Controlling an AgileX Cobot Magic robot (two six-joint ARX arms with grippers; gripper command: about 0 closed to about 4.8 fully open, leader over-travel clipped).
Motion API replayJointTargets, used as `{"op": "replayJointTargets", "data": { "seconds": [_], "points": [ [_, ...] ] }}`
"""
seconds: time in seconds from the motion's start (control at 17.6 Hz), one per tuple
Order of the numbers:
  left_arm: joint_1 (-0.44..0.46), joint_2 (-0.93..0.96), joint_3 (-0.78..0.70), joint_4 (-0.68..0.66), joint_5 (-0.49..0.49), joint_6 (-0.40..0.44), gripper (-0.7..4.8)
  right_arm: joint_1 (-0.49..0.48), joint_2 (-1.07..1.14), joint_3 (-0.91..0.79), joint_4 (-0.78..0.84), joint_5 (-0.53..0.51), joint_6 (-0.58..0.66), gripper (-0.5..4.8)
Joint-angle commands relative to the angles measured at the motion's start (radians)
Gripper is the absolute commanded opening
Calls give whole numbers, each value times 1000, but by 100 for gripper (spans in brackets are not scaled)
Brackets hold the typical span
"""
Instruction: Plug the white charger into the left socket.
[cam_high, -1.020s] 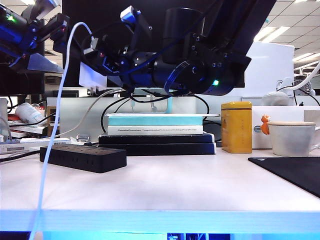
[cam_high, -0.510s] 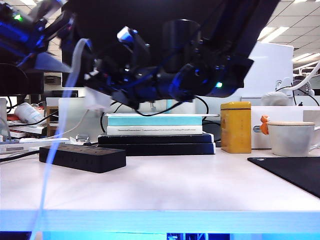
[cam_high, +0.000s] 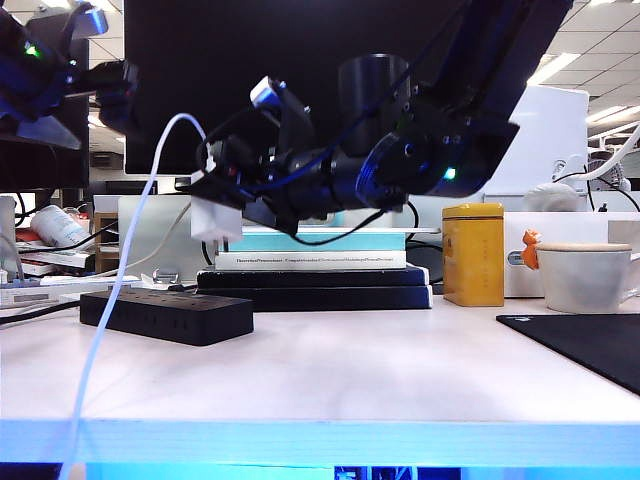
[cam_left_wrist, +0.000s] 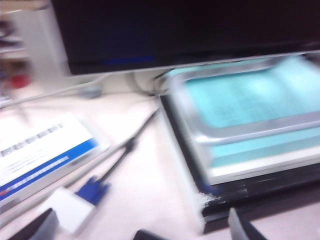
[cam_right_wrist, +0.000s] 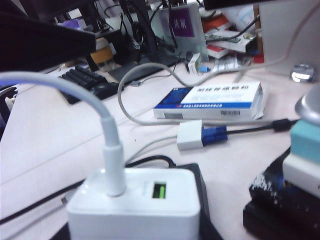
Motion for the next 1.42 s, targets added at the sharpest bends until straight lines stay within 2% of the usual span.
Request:
{"op": "replayJointTargets", "data": {
  "seconds": [0.06, 0.34, 0.68, 0.96, 1.42],
  "points": [
    [-1, -3, 3, -2, -6, 18, 479, 2, 35, 6, 52, 0, -2, 211],
    [0, -3, 3, -1, -5, 18, 479, 16, 56, 6, 115, 31, -3, 211],
    [0, -4, 3, -2, -2, 17, 479, 47, 83, 5, 97, 39, -3, 211],
    [0, -4, 3, -4, -2, 18, 479, 44, 83, 5, 79, 90, -30, 211],
    [0, -4, 3, -5, -2, 17, 479, 43, 85, 5, 24, 113, -30, 211]
  ]
}}
